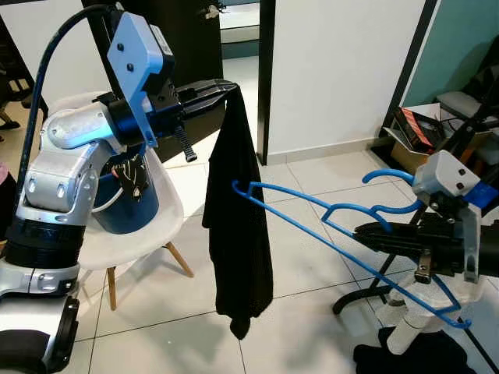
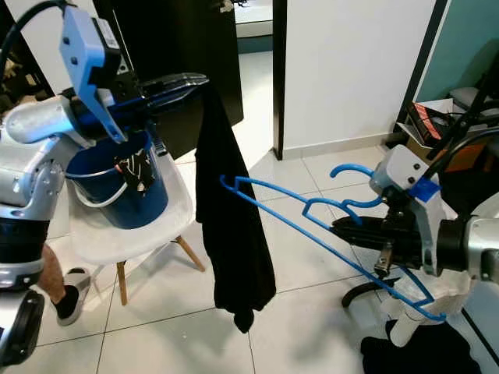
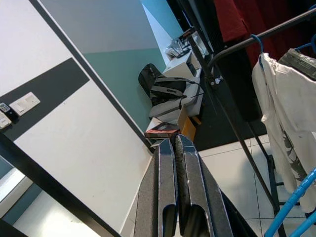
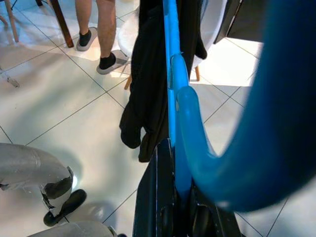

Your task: Hang hanger

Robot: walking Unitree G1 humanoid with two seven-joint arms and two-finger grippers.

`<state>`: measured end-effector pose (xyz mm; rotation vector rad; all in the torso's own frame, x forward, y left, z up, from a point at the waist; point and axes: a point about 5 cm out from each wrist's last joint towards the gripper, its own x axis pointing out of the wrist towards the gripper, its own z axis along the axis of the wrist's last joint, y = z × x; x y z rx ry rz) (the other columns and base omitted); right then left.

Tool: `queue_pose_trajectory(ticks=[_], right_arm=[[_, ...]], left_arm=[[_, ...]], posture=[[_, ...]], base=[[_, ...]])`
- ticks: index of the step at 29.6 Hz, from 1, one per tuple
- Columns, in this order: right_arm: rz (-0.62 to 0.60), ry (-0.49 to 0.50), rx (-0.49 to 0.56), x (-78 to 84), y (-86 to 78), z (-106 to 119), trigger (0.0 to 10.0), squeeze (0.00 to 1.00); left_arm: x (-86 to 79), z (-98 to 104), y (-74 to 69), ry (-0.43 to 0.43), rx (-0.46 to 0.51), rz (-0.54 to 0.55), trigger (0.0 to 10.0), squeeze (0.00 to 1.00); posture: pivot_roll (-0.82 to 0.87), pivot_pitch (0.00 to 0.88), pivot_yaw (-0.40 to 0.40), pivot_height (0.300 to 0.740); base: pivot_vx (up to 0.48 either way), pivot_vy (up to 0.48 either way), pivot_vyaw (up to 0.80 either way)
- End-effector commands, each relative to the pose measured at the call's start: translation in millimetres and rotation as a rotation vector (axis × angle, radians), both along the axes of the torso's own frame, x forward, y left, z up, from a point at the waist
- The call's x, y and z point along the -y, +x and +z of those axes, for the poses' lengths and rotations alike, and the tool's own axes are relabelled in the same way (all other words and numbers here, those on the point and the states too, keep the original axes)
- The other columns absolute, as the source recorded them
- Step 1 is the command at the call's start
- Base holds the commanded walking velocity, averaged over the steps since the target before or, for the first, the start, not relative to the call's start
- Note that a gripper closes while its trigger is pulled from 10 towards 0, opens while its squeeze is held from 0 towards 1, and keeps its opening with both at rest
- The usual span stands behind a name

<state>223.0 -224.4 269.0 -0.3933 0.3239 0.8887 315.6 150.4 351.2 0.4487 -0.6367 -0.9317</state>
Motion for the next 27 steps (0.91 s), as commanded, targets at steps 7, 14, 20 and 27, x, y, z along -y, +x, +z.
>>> queue_pose_trajectory(ticks=[7,14,20,27], right_arm=[[-0.011,-0.011,-0.027,-3.9,3.3,-6.6,10.0,0.00],[0.034,0.028,-0.028,-14.2,2.9,-6.2,10.0,0.00],[-0.025,0.036,-0.039,-12.9,8.8,-8.6,10.0,0.00],[-0.087,0.030,-0.052,-8.4,14.1,-10.3,10.0,0.00]], left_arm=[[4.2,5.4,-4.1,-0.020,0.017,-0.022,10.0,0.00],[12.3,-3.8,-4.8,-0.028,-0.014,-0.048,10.0,0.00],[18.3,-10.9,-6.1,-0.033,-0.037,-0.068,10.0,0.00],[20.1,-12.8,-6.9,-0.040,-0.046,-0.074,10.0,0.00]], posture=[[-0.12,0.000,0.056,0.740],[-0.12,0.000,0.056,0.740],[-0.12,0.000,0.058,0.740],[-0.12,0.000,0.056,0.740]], base=[[0.000,0.000,0.00],[0.000,0.000,0.00],[0.000,0.000,0.00],[0.000,0.000,0.00]])
